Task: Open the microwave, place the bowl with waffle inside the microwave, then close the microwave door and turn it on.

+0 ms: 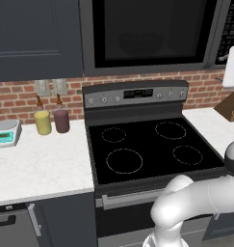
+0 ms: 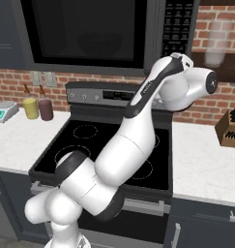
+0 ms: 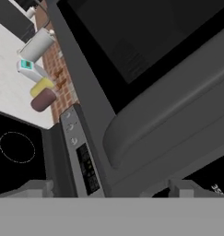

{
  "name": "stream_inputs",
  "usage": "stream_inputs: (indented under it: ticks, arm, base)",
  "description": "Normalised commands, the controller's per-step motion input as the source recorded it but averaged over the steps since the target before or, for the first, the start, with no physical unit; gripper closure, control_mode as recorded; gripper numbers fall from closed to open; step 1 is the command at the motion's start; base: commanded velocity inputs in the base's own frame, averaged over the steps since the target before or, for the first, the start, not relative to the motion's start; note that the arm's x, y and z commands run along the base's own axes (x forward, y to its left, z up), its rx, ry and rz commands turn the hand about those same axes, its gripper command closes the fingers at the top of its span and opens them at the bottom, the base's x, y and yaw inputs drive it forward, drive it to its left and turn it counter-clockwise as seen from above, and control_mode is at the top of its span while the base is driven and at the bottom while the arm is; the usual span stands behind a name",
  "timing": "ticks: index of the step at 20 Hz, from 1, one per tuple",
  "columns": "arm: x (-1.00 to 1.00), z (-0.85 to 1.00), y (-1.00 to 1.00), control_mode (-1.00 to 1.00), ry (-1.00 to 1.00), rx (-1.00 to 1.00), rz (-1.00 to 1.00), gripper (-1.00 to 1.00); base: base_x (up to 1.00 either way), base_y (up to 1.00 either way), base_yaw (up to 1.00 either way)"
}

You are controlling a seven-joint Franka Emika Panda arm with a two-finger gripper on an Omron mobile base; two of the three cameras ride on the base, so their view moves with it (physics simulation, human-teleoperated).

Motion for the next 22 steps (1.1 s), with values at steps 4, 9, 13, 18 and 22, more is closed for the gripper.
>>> stream_inputs:
  ticks: [4,9,13,18,22]
  arm:
    - [0.11,-0.02,-0.1,-1.0,0.0,0.0,0.0,-1.0]
    - [0.14,-0.09,-0.03,-1.0,0.0,0.0,0.0,-1.0]
    - [0.17,-0.11,-0.01,-1.0,0.0,0.0,0.0,-1.0]
    - [0.19,-0.09,0.0,-1.0,0.0,0.0,0.0,-1.0]
    - [0.03,-0.25,0.0,-1.0,0.0,0.0,0.0,-1.0]
  base:
    - [0.0,0.0,0.0]
    - [0.0,0.0,0.0]
    - [0.0,0.0,0.0]
    - [0.0,0.0,0.0]
    - [0.0,0.0,0.0]
